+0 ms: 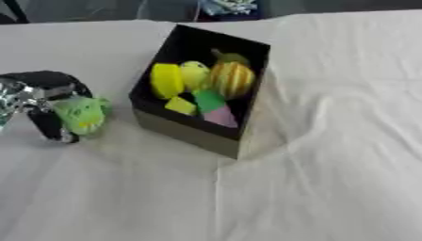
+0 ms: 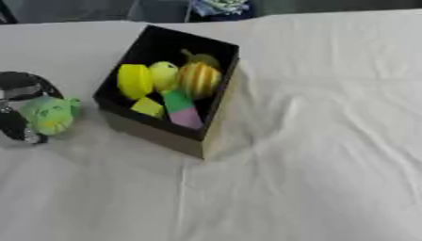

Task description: Pick up objects on the table and place them in the box.

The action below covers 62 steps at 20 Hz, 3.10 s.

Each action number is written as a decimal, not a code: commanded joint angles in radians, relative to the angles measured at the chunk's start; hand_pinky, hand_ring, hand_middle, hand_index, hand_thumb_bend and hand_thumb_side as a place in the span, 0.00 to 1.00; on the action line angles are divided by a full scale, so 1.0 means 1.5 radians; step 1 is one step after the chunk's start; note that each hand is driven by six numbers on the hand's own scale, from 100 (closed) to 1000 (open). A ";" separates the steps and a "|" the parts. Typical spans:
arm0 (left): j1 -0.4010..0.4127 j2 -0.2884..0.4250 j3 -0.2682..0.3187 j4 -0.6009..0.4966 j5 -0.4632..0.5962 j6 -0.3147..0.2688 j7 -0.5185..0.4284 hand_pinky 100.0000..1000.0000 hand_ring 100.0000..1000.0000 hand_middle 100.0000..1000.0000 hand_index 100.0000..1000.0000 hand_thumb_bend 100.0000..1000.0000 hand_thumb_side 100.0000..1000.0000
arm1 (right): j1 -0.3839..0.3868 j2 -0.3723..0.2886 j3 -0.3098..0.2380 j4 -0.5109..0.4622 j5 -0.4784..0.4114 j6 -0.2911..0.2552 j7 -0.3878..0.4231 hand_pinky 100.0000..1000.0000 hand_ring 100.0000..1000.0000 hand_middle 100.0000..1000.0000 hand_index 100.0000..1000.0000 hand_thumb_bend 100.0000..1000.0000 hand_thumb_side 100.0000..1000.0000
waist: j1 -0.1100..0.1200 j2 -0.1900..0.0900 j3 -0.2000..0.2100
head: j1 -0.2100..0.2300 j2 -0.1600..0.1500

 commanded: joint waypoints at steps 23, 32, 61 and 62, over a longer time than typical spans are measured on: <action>-0.128 -0.027 0.042 -0.199 -0.042 0.036 0.024 0.72 0.63 0.54 0.61 0.07 0.00 | 0.006 -0.024 -0.012 -0.010 -0.001 -0.002 -0.006 0.83 0.77 0.59 0.74 0.00 0.76 | 0.002 -0.021 0.010 | -0.022 0.000; -0.250 -0.188 -0.002 -0.130 -0.033 0.031 0.023 0.71 0.62 0.54 0.62 0.00 0.00 | -0.005 -0.021 -0.004 -0.010 -0.003 -0.001 0.004 0.83 0.78 0.59 0.74 0.00 0.76 | 0.004 -0.028 0.005 | -0.027 0.006; -0.255 -0.231 0.002 -0.012 -0.087 -0.014 0.057 0.89 0.87 0.88 0.95 0.52 0.50 | -0.007 -0.018 -0.003 -0.010 -0.010 0.001 0.005 0.83 0.77 0.59 0.74 0.00 0.76 | 0.006 -0.038 0.007 | -0.042 0.020; -0.254 -0.227 0.004 -0.018 -0.083 -0.015 0.054 0.89 0.87 0.88 0.95 0.52 0.49 | -0.006 -0.018 -0.003 -0.010 -0.010 0.001 0.006 0.83 0.77 0.59 0.74 0.00 0.76 | 0.006 -0.040 0.008 | -0.043 0.020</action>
